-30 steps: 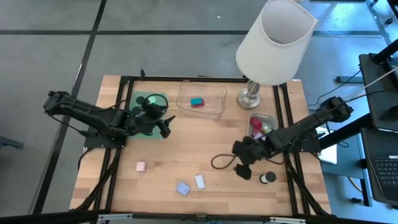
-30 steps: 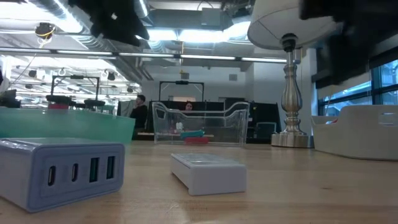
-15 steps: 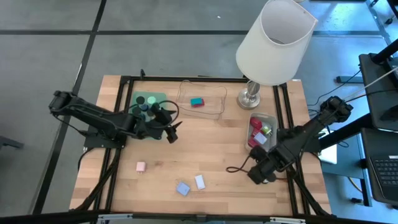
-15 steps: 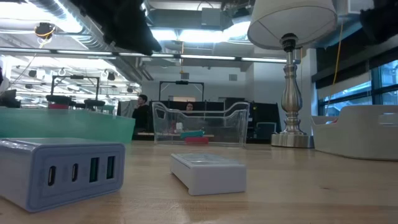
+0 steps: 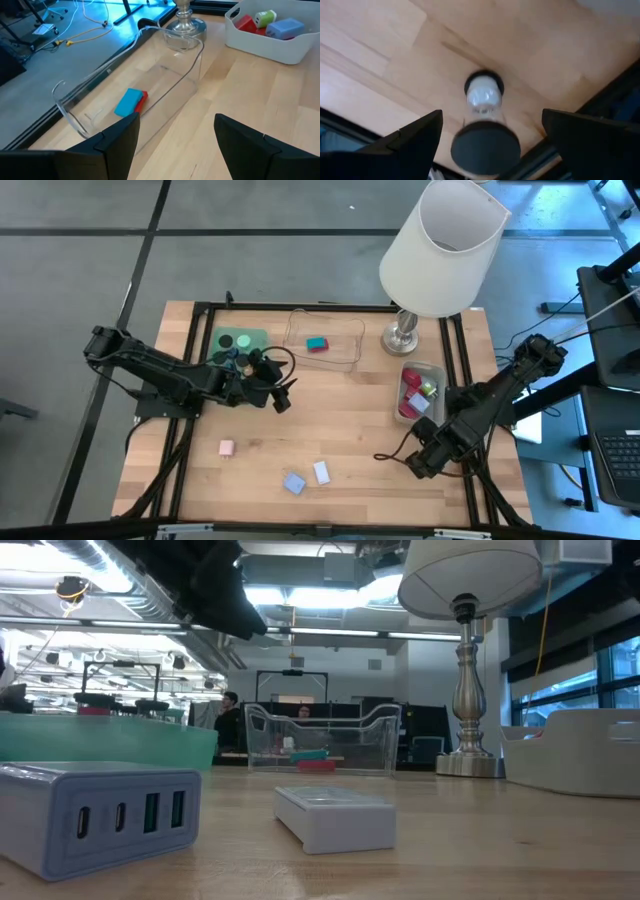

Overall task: Pick & Place Office items
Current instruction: Put the white hourglass into the blue bin

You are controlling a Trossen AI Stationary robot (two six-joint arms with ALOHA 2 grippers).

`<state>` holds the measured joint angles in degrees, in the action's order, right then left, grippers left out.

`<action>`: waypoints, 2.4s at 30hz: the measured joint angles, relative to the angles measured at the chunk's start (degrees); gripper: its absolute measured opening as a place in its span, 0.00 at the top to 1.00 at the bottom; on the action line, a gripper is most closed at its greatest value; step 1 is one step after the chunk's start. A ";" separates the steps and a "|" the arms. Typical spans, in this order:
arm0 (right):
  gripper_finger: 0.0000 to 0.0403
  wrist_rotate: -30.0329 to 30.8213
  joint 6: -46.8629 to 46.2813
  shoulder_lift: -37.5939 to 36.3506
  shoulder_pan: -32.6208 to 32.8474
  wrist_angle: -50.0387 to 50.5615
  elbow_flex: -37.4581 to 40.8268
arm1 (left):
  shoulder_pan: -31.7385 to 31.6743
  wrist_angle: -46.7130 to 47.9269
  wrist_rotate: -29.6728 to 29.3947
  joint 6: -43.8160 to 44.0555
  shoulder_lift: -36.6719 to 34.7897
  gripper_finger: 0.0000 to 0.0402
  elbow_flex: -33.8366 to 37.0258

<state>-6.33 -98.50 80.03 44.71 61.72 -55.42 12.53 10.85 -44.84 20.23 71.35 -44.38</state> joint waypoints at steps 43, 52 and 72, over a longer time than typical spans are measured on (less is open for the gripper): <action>0.44 -1.95 -4.57 1.74 4.35 -3.40 -0.97 | 0.06 0.12 -0.47 -2.65 -0.27 0.37 0.02; 0.46 7.14 12.19 1.96 -7.22 -3.87 -5.26 | 0.30 -0.10 -1.04 -3.01 -2.49 0.37 -0.17; 0.44 8.29 70.40 23.40 -36.02 -2.54 -28.70 | 7.22 0.78 -0.57 -2.84 -10.59 0.37 -0.26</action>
<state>1.95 -28.10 103.43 8.69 59.18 -84.12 19.75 11.63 -45.41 17.39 60.76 -44.64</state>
